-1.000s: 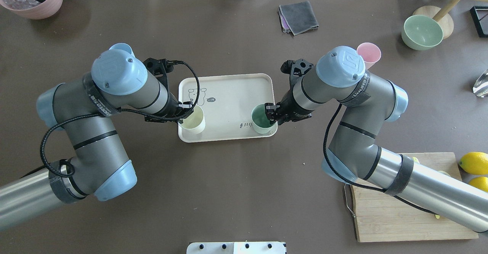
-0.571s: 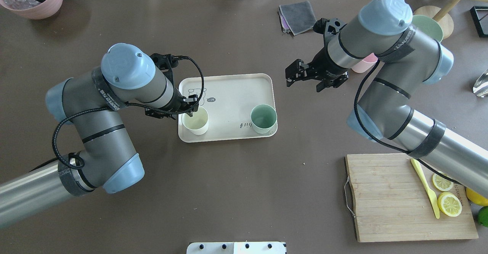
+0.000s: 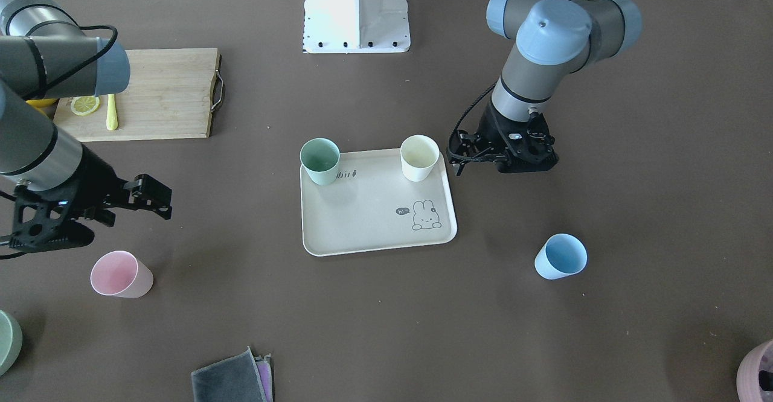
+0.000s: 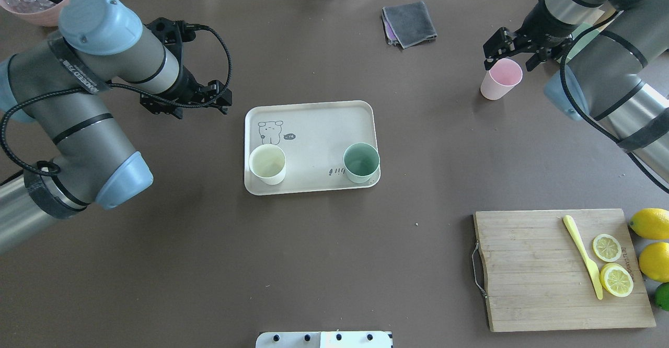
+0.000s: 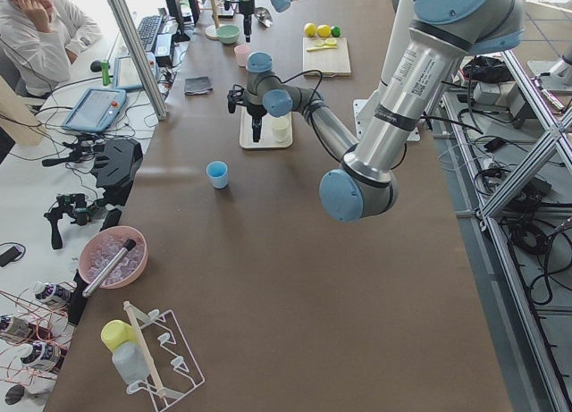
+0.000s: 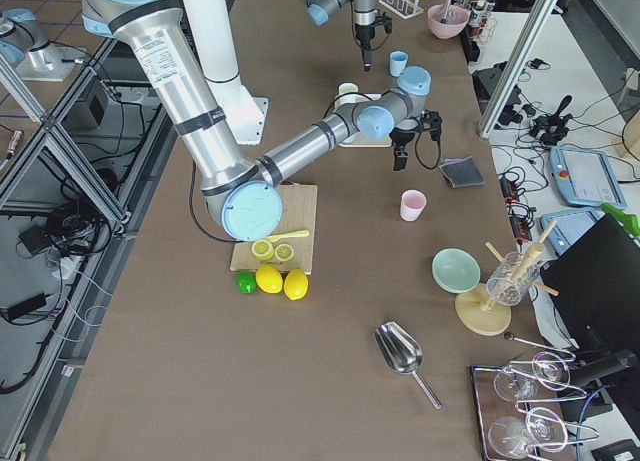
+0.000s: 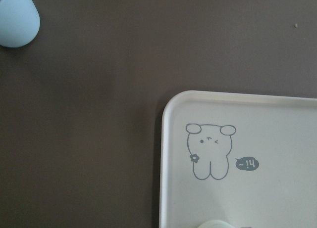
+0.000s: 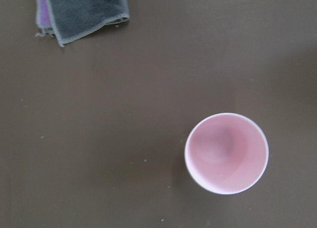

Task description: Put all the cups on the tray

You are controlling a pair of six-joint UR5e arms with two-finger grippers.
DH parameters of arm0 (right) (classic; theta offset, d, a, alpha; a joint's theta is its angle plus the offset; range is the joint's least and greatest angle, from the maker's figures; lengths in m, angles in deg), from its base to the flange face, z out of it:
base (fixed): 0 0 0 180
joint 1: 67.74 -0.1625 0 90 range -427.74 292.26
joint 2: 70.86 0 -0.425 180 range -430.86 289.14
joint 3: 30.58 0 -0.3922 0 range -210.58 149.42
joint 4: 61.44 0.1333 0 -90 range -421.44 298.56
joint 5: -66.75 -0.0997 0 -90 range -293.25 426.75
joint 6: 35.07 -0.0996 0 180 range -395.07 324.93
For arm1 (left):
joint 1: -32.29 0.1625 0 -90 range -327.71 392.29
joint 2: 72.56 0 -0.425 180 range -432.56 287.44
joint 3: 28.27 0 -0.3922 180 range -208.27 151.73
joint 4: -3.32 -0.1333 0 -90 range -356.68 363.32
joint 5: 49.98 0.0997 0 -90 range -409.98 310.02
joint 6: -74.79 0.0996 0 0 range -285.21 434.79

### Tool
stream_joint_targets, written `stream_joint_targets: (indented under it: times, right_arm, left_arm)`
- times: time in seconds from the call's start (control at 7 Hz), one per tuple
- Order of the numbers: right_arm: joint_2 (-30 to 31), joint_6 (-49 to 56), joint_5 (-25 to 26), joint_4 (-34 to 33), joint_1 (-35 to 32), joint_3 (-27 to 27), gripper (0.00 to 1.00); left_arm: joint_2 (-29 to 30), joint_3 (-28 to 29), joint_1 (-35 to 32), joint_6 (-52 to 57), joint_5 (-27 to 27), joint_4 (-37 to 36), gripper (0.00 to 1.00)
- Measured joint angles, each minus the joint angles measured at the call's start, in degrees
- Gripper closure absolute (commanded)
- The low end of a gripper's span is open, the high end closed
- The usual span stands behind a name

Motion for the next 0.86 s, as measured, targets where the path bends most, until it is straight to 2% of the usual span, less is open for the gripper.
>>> stream_joint_targets:
  times: [0.29,0.43,0.57,0.71,0.86]
  right_arm:
    - [-2.0,0.9,0.5,5.2,-1.6,-10.5,0.10]
    - [-2.5,0.6,0.7,7.8,-1.7,-14.0,0.11]
    - [-2.7,0.5,0.7,9.1,-1.4,-16.0,0.16]
    - [-2.6,0.5,0.7,9.7,-0.8,-17.0,0.26]
    - [-2.4,0.4,0.6,10.0,-0.2,-17.3,0.74]
  left_arm:
    - [-2.2,-0.1,-4.0,5.1,-1.2,-0.2,0.02]
    - [-2.5,-0.2,-4.7,6.0,-1.2,-0.4,0.02]
    - [-2.5,-0.5,-5.0,6.2,-1.2,-0.6,0.02]
    - [-2.6,-0.8,-5.1,6.3,-1.2,-0.7,0.02]
    - [-2.7,-0.9,-5.4,6.4,-1.2,-0.8,0.02]
